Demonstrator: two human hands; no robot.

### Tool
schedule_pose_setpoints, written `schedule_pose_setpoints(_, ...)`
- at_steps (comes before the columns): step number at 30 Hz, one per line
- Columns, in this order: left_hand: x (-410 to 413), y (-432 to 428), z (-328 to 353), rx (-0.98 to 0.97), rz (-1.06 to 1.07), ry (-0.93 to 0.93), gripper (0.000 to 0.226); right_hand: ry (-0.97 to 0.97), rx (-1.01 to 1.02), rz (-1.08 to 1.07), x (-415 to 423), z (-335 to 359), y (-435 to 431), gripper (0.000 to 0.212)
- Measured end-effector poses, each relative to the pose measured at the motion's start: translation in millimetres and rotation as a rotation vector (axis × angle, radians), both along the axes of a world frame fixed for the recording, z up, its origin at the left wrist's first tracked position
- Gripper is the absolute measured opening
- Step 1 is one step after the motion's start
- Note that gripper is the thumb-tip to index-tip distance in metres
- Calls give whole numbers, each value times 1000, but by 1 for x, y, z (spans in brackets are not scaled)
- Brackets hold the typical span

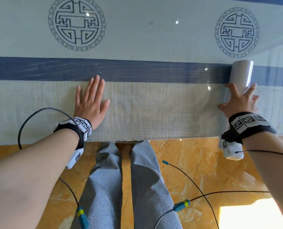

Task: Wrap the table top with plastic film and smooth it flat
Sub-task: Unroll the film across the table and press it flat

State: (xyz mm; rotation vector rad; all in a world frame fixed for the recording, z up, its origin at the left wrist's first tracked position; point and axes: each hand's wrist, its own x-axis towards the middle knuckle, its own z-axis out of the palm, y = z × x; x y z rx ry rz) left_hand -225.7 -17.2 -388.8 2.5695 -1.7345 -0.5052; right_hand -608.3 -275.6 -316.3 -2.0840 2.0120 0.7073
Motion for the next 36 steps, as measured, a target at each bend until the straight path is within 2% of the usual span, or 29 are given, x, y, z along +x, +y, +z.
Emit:
schedule_pose_setpoints(3, -53, -17, 4, -2, 82, 4, 64, -26, -108, 68, -35, -14, -19, 69)
schedule_pose_setpoints(5, -93, -36, 10, -30, 164, 17, 63, -14, -270, 170, -54, -14, -30, 58)
schedule_pose_setpoints(8, -142, -82, 21, -112, 202, 40, 63, 0, -344, 238, -71, -5, -63, 54)
schedule_pose_setpoints(10, -163, -111, 27, -148, 154, 33, 63, -1, -353, 329, -77, 0, -78, 75)
schedule_pose_setpoints(12, -174, -132, 27, -124, 129, 32, 64, 25, -322, 384, -77, 5, -82, 88)
schedule_pose_setpoints(15, -181, -145, 23, -63, 170, 10, 66, -78, -279, 386, -54, 8, -87, 90)
schedule_pose_setpoints(18, -187, -151, 24, -81, 206, -27, 66, -285, -147, 555, -3, -1, -73, 79)
schedule_pose_setpoints(20, -199, -153, 24, -104, 208, -22, 65, -354, -43, 693, 27, -14, -51, 70)
schedule_pose_setpoints(22, -206, -156, 25, -96, 215, -2, 66, -354, 6, 734, 44, -27, -33, 70)
schedule_pose_setpoints(27, -211, -186, 30, -88, 231, 49, 65, -281, -47, 625, 47, -30, -55, 69)
schedule_pose_setpoints(29, -221, -168, 28, -93, 297, 45, 65, -342, -79, 676, 48, -30, -31, 69)
schedule_pose_setpoints(32, -237, -115, 23, -16, 314, 16, 65, -474, -14, 792, 42, -37, 43, 66)
schedule_pose_setpoints(36, -237, -125, 18, 4, 291, 47, 63, -353, 14, 743, 35, -47, 49, 65)
